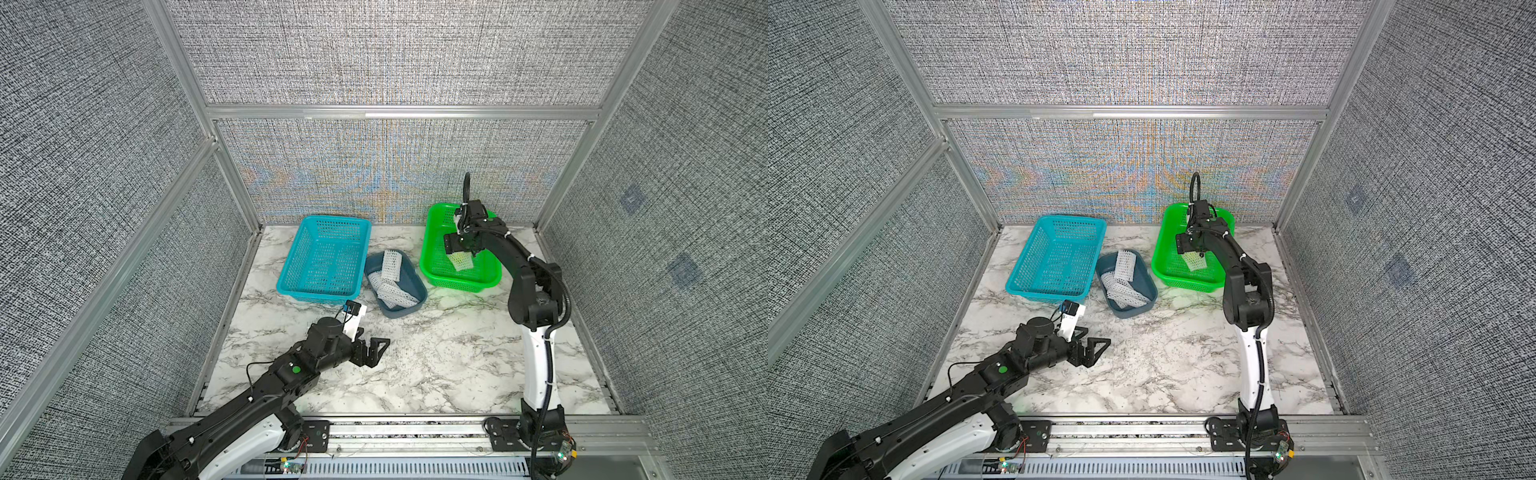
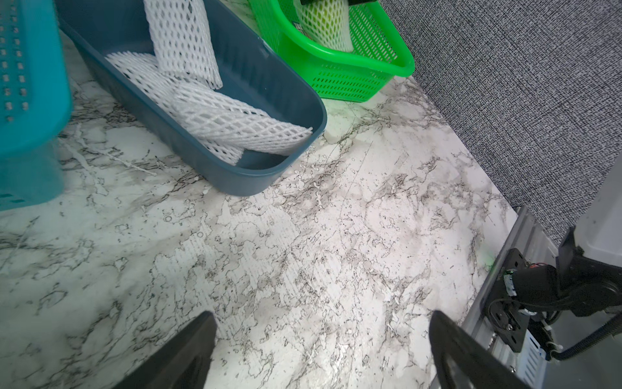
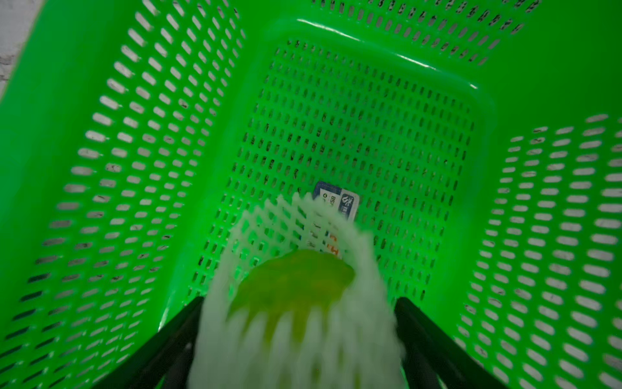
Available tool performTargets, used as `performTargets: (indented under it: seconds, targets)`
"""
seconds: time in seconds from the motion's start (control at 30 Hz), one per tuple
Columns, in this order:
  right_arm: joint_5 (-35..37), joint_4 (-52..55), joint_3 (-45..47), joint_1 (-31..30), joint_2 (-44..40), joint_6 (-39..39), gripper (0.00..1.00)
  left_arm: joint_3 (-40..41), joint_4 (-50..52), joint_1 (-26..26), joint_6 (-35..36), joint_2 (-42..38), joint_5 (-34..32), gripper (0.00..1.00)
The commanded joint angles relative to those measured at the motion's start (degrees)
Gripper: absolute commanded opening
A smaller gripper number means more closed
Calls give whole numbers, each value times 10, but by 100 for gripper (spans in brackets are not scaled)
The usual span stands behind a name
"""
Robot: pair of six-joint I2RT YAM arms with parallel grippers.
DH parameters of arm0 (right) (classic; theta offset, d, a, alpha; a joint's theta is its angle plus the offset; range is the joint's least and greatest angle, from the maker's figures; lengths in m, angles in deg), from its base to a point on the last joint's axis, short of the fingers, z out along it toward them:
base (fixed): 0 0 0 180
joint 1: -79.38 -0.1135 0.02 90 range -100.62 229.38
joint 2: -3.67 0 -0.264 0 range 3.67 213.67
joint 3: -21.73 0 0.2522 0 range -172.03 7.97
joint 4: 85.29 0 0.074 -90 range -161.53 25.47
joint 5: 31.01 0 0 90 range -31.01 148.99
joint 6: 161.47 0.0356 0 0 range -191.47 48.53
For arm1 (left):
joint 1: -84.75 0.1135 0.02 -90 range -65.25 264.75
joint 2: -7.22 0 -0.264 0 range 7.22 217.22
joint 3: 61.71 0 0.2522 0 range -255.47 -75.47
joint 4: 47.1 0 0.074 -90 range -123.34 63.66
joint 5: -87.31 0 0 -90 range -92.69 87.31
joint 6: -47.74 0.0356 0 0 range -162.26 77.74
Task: Sleeve custard apples in foam nets
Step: Place the custard apple in the basket, then adjust the custard apple in the basket.
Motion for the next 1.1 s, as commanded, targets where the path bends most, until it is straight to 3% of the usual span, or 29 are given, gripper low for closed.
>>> performTargets:
  seconds: [0.0,0.77,1.07]
  targets:
    - [-7,25,-19,7,9,-2,90,-2,-7,0,0,4,-2,99]
    - [-54,23,-77,7,34,-4,85,2,-11,0,2,15,-4,99]
    - [-29,46,-122,5,65,-4,70,3,-8,0,1,7,-6,100]
